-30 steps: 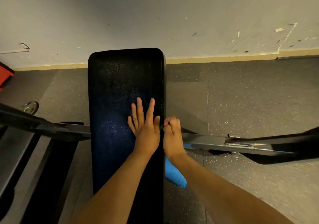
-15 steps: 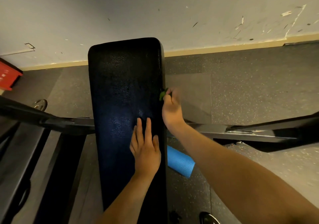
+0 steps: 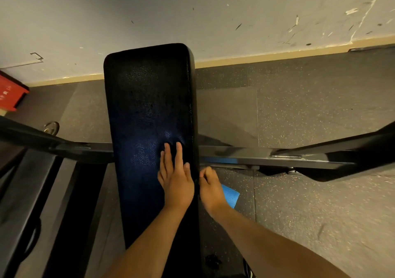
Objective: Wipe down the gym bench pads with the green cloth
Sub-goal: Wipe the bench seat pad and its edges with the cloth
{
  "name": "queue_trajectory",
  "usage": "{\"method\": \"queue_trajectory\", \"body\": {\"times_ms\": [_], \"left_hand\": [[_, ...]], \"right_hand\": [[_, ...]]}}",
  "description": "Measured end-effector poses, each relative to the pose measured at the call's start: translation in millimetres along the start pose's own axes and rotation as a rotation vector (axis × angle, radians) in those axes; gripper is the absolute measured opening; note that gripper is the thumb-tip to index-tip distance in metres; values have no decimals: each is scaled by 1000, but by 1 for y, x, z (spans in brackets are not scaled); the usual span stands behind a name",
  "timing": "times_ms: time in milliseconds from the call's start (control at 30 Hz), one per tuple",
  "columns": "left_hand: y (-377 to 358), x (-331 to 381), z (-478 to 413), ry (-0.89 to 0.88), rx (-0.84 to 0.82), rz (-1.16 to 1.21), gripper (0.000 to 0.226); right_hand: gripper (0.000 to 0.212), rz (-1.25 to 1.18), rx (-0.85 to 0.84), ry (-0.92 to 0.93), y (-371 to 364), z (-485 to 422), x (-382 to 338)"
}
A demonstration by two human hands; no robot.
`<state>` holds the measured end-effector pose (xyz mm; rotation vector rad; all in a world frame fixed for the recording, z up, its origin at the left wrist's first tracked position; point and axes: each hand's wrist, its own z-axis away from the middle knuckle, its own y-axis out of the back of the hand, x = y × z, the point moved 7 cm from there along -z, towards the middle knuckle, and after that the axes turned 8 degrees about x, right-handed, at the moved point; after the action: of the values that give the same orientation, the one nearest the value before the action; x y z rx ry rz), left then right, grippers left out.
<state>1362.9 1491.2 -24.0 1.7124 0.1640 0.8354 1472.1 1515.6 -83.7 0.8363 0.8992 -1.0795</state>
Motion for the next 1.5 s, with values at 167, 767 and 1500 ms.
{"method": "queue_trajectory", "body": {"times_ms": [167,767,1500], "left_hand": [[6,-19,9,-107,-8,-27,66],[-28,-63,78,104,17,22,64],[-67,-101,115,-83,242,168,55]], "right_hand": [[25,-192,109,180,22,-37,-67],[23,-66,21,-12,-14,16,41],[12,-124,41,289,-23,42,117]]}}
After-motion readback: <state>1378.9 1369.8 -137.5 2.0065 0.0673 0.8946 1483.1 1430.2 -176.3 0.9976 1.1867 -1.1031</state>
